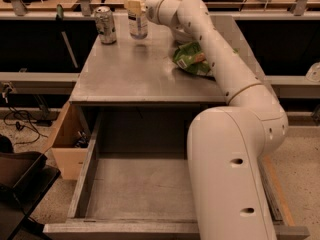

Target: Move blue plastic bottle near 7up can

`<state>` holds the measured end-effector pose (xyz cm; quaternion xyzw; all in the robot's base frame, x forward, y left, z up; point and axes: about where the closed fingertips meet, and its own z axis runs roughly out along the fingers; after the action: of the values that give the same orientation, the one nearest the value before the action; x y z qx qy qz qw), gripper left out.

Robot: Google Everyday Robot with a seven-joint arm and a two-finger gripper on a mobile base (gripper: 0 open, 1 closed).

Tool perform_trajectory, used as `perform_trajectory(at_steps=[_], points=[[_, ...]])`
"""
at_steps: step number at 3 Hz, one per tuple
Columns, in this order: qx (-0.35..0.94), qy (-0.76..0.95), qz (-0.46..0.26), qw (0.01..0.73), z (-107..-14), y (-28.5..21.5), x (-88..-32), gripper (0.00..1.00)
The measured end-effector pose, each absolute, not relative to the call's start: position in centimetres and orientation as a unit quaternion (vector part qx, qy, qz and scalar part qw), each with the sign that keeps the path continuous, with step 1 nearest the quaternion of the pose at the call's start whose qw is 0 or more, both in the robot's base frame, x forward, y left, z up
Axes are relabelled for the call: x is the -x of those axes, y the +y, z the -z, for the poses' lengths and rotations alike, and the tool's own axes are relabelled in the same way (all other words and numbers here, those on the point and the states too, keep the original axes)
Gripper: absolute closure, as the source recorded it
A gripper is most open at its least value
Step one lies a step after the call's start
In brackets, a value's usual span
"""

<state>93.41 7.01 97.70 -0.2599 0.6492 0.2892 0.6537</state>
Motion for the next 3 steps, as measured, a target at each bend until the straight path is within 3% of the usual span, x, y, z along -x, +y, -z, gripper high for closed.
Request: perform_trajectory(at_steps=[2,3], points=[[0.258,0.673,-0.287,0.631,-94.0,8.1,-93.6,0.98],[0.258,0.673,-0.287,0.631,-94.1,8.1,-93.6,0.76]])
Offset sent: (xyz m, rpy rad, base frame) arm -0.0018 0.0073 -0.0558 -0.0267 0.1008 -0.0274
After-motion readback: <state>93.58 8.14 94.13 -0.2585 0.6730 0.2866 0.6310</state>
